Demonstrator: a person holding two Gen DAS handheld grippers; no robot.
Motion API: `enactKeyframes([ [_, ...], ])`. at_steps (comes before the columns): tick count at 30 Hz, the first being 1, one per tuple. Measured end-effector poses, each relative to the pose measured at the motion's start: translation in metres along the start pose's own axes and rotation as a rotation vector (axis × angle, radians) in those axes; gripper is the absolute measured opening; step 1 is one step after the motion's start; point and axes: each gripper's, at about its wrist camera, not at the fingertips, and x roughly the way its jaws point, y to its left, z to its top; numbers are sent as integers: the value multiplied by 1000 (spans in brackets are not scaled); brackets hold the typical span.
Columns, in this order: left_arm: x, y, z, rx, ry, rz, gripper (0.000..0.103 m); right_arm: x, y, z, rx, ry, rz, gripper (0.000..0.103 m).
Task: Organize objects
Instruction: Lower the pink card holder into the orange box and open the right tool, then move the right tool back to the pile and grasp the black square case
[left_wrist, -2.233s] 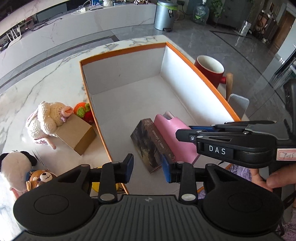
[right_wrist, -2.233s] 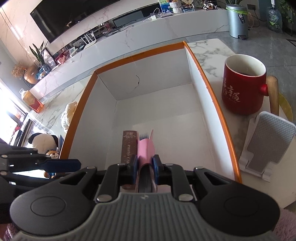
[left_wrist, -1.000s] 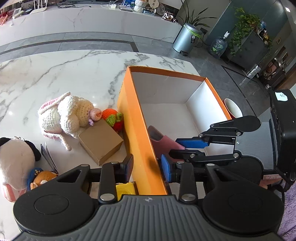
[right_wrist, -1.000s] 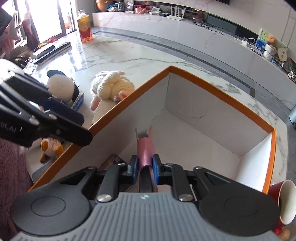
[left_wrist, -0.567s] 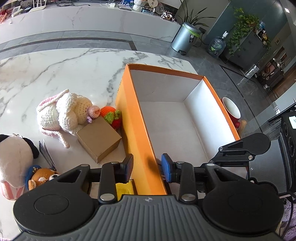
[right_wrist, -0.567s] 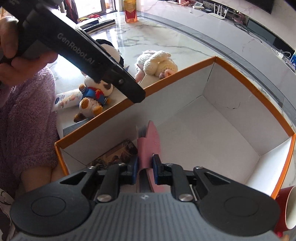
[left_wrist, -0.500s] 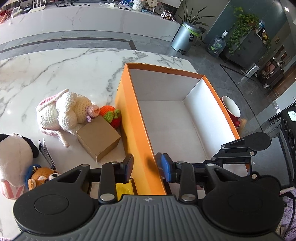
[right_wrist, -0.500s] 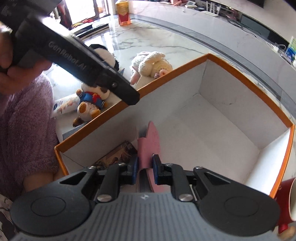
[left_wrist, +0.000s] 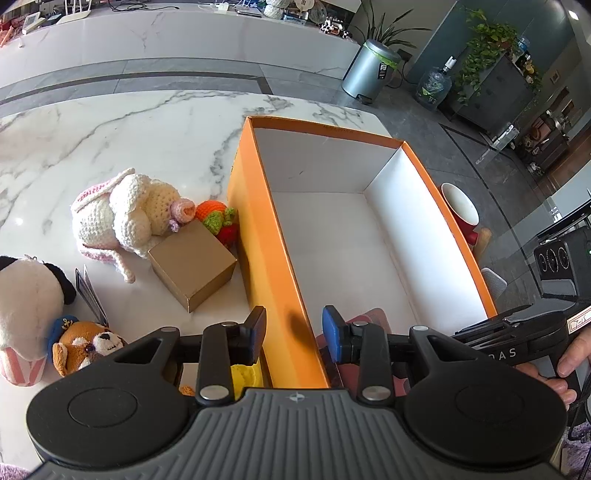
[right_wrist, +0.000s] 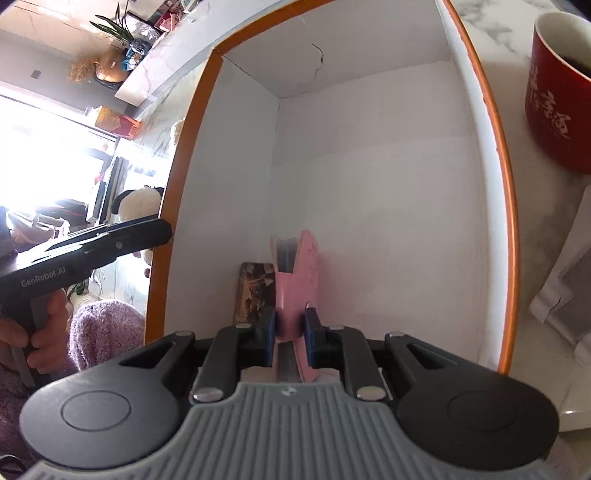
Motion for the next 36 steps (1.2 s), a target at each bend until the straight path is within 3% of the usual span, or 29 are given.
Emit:
enactKeyframes([
  [3,0,0,0,-2,1,-2,39,2,14,1,-20,19,-125,18],
  [5,0,0,0,-3,0,-2,39,6,23,0,-98,55,-227,21],
  [9,1,2,0,-8,2,-4,39,21,35,-2,-194,101,-331,29],
  [12,1,3,-1,-10,2,-5,39,30,28,2,-239,148,-401,30],
  [22,-2,5,-3,-12,-3,-10,39,34,30,-1,-253,172,-393,28],
  [25,-11,5,-6,-5,-13,-9,39,27,35,-3,-265,153,-393,23],
  [30,-37,7,-13,16,-49,8,39,0,60,-10,-322,54,-396,23],
  [36,-77,20,-30,39,-95,81,39,-29,130,-23,-449,-138,-281,26],
])
